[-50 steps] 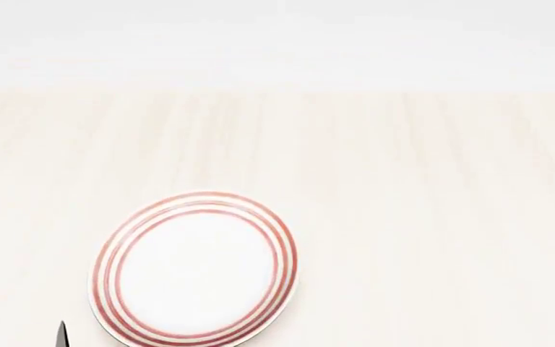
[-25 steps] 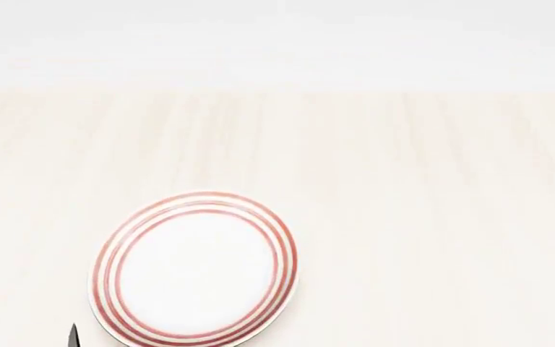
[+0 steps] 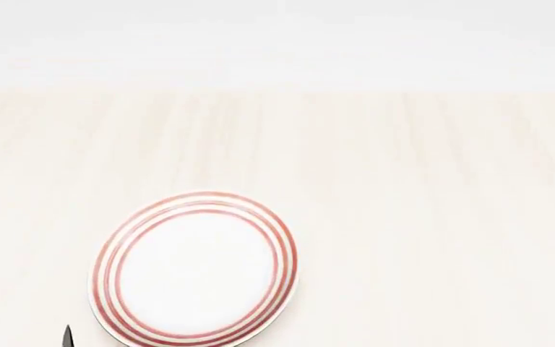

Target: Put the bowl on the plate.

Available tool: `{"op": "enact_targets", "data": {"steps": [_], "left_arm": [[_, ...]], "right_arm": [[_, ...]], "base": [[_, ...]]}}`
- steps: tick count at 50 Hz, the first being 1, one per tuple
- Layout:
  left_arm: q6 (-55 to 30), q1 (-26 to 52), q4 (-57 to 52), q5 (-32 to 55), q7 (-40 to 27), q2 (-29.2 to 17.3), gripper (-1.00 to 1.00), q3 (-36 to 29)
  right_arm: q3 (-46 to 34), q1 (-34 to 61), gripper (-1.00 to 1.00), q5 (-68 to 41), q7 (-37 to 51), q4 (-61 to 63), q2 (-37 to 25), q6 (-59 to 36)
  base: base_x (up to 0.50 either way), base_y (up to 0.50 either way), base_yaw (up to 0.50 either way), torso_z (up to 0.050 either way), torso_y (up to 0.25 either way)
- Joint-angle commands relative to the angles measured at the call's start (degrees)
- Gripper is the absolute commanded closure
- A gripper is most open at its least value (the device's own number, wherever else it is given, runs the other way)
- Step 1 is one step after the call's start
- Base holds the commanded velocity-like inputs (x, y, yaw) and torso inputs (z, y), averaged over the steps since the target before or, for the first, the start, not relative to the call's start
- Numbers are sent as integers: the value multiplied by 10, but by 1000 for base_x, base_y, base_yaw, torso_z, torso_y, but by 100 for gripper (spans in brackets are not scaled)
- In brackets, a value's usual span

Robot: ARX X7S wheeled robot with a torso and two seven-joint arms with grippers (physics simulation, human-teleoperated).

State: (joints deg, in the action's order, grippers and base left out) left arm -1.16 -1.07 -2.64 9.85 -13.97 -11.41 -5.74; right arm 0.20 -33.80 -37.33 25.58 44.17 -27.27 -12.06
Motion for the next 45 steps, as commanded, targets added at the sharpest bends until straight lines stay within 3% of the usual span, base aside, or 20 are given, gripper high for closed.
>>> {"op": "enact_targets", "data": {"steps": [1, 45], "left_arm": [[0, 0, -1, -10, 10, 9, -100, 5], [-7, 1, -9, 6, -2, -2, -100, -5]], "right_arm": [[23, 21, -100, -32, -42, -28, 6, 16], [-17, 27, -100, -83, -125, -146, 38, 46]], "base": [[0, 0, 0, 0, 0], [0, 0, 0, 0, 0]]}}
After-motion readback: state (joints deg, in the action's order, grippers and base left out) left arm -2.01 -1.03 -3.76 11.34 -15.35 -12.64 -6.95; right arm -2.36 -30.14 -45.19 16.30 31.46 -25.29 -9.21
